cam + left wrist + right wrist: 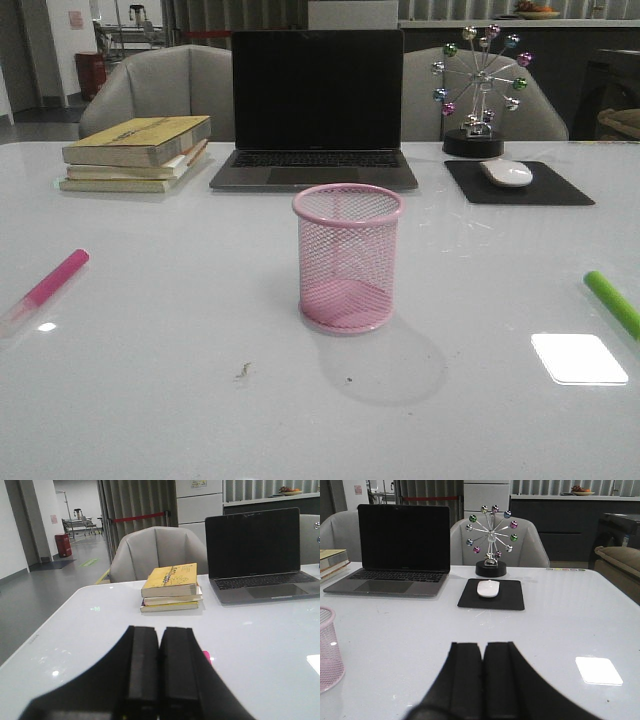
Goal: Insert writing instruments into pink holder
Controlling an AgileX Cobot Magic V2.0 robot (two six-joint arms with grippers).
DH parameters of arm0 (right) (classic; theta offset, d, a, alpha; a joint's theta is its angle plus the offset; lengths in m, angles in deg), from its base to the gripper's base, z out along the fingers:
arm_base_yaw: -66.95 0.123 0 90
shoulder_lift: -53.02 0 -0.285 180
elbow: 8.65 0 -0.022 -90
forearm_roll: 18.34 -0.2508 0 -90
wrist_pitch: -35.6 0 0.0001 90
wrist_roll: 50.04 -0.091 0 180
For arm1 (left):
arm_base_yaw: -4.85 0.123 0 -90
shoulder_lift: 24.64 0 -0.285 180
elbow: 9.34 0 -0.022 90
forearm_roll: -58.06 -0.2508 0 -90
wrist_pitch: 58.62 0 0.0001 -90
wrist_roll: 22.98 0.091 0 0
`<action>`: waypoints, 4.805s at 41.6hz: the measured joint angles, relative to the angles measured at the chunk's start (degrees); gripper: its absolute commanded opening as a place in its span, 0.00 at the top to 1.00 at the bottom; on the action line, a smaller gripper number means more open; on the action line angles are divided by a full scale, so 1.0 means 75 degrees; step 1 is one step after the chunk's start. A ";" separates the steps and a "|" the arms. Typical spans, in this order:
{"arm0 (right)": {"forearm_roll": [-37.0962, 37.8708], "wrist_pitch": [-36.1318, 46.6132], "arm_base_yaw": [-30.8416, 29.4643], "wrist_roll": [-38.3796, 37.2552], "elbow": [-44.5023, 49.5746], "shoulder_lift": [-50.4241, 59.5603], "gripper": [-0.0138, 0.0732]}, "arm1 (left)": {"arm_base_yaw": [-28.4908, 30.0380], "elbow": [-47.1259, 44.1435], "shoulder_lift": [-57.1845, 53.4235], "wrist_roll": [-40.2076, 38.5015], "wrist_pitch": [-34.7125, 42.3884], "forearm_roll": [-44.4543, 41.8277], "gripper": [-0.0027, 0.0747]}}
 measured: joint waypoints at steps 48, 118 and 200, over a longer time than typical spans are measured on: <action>0.0000 -0.1192 0.0000 0.0000 -0.2817 -0.0322 0.75 | -0.0034 0.2286 0.0084 -0.0045 -0.0084 0.0181 0.85; 0.0016 -0.4473 0.0008 -0.0017 -0.8079 -1.2719 0.27 | -0.1813 0.4931 0.5154 0.0537 -0.4819 0.1076 0.38; -0.0302 0.2586 0.3549 -0.0017 -0.6362 -0.9583 0.65 | -0.1813 0.4931 0.5154 0.0541 -0.4814 0.1076 0.38</action>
